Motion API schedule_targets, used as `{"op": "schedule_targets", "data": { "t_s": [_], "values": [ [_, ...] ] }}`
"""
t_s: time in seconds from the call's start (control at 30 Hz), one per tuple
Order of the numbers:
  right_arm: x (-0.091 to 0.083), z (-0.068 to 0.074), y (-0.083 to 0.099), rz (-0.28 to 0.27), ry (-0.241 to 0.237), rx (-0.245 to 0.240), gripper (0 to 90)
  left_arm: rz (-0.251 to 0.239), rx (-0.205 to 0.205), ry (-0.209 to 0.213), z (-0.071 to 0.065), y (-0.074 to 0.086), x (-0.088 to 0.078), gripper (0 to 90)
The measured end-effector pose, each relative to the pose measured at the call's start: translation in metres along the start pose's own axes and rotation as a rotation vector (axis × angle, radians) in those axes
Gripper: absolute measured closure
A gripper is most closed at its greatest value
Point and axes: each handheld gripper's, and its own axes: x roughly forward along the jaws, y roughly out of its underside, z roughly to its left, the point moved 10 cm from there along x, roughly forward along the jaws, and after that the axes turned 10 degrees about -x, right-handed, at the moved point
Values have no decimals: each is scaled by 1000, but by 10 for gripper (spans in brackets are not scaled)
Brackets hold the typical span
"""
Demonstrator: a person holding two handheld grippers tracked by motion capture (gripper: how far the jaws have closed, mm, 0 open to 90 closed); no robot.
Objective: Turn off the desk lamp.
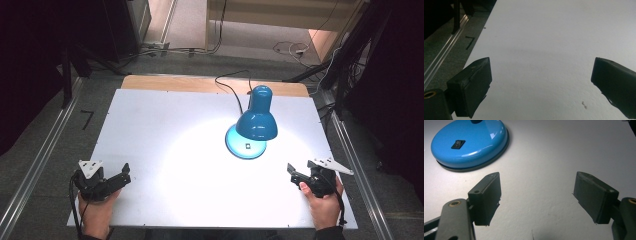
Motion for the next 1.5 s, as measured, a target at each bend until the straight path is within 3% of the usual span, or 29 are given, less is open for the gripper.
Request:
{"op": "schedule_targets", "data": {
  "t_s": [0.43, 1.5],
  "values": [
    [4, 14, -8, 1, -32, -21, 218, 1, -14, 0, 2, -1, -1, 39],
    [16, 42, -23, 5, -78, -54, 234, 6, 0, 11, -1, 1, -1, 39]
  ]
}}
